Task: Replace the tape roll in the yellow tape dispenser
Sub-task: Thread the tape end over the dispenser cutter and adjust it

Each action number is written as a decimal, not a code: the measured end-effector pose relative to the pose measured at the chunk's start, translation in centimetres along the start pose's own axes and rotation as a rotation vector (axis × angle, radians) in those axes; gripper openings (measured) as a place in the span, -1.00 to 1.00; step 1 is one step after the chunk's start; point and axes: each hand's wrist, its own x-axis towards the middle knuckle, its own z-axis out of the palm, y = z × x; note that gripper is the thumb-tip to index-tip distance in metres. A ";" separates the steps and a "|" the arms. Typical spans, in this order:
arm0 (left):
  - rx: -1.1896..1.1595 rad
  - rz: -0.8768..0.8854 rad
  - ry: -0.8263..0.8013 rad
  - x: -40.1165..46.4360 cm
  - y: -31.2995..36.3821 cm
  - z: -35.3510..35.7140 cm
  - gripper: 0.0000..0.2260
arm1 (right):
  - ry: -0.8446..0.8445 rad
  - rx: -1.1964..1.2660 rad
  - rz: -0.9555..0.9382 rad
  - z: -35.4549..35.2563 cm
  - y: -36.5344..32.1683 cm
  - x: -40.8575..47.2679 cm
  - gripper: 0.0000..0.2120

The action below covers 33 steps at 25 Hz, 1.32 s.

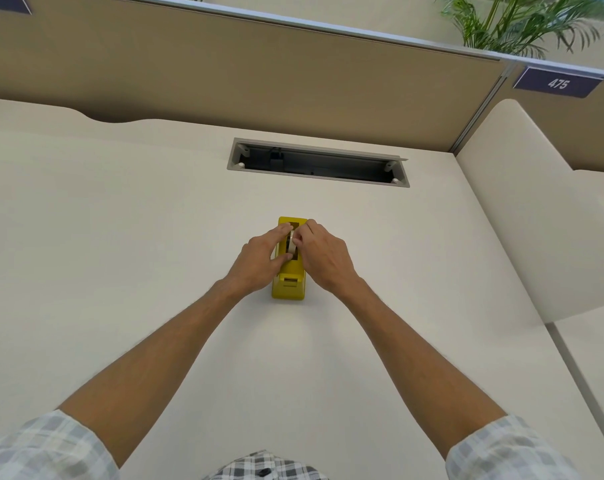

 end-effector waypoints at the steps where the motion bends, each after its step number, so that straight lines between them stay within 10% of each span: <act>1: -0.015 -0.002 -0.010 0.0 -0.1 0.0 -0.47 | -0.001 -0.002 -0.001 0.0 0.0 -0.1 -0.93; 33: 0.051 -0.044 -0.063 0.2 -0.1 -0.1 -0.38 | 0.028 0.032 0.075 0.1 -1.8 -4.4 -0.86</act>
